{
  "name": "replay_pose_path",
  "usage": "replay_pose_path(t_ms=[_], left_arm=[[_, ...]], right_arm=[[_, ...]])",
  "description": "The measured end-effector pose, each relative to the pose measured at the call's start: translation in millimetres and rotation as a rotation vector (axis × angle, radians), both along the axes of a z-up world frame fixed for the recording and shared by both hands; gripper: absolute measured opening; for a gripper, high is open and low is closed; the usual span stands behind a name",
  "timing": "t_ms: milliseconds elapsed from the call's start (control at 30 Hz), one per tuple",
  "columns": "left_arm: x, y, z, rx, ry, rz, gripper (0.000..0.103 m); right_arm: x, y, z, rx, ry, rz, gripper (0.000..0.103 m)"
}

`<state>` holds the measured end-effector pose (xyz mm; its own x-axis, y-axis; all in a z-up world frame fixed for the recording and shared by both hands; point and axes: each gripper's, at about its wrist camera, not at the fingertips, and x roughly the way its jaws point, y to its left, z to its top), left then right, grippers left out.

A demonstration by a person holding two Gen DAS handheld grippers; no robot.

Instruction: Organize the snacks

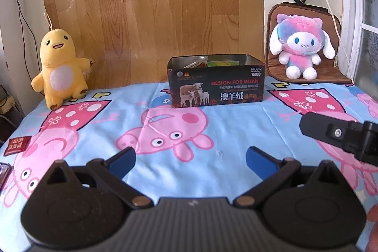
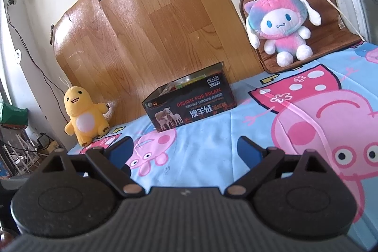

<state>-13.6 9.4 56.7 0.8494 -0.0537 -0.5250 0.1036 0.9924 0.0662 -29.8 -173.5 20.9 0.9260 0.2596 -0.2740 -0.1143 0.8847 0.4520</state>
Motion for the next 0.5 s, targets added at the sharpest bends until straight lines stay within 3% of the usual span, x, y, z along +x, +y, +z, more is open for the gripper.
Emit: replay_pose_path(t_ms=[500], left_arm=[[-6.3, -3.4, 7.0, 0.064, -0.087, 0.046, 0.103]], right_arm=[[-3.2, -0.4, 0.9, 0.009, -0.003, 0.004, 0.096]])
